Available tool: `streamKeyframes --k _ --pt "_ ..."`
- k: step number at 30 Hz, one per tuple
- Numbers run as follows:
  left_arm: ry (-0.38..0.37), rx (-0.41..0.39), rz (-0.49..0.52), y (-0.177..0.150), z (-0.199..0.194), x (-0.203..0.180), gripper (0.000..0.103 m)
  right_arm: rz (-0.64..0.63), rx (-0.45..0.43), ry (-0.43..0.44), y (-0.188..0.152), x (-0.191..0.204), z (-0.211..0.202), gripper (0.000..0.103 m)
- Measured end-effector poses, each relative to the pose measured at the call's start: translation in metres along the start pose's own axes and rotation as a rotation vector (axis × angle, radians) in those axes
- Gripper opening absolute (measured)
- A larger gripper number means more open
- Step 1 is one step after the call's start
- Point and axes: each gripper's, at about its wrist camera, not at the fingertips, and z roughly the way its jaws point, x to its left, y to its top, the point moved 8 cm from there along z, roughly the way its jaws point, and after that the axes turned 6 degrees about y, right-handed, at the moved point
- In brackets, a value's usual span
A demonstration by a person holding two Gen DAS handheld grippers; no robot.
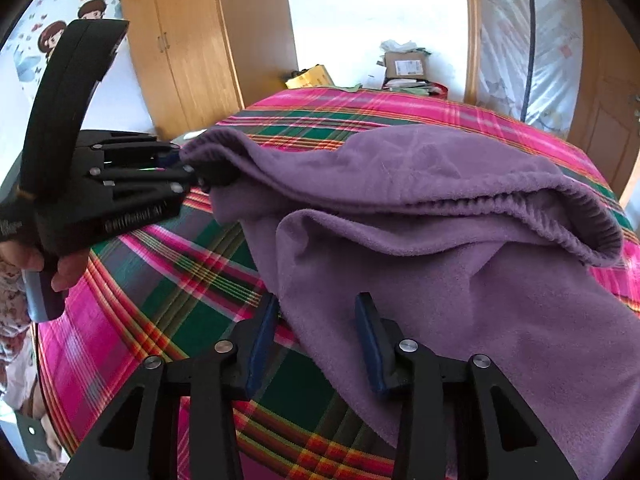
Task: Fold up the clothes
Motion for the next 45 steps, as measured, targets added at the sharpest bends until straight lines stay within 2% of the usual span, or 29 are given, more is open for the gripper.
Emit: streamKeyframes --k 7,12,18,21,27,35,45 --pt "-0.038 -0.002 -0.186 0.004 -0.010 0.024 0.012 0.038 -0.001 0.003 0.000 -0.005 -0.001 0.034" --pt "-0.025 0.012 -0.241 -0.001 -0.014 0.036 0.012 0.054 -0.007 -0.005 0.002 -0.007 -0.002 0.015" --pt "-0.018 0.015 -0.339 -0.009 -0.026 0.057 0.012 0.077 -0.040 0.034 0.007 -0.009 -0.018 0.008" --pt "-0.009 0.016 -0.367 -0.014 -0.033 0.064 0.012 0.105 -0.038 0.083 0.007 -0.009 -0.022 0.008" --pt "0.007 0.016 -0.430 -0.027 -0.046 0.079 0.012 0.126 -0.035 0.071 0.005 -0.009 -0.023 0.006" --pt "0.026 0.021 -0.515 -0.040 -0.060 0.099 0.012 0.134 -0.086 0.013 0.012 -0.020 -0.039 0.003" --pt "0.057 0.019 -0.595 -0.054 -0.081 0.124 0.012 0.103 -0.186 -0.061 0.049 -0.039 -0.070 0.003"
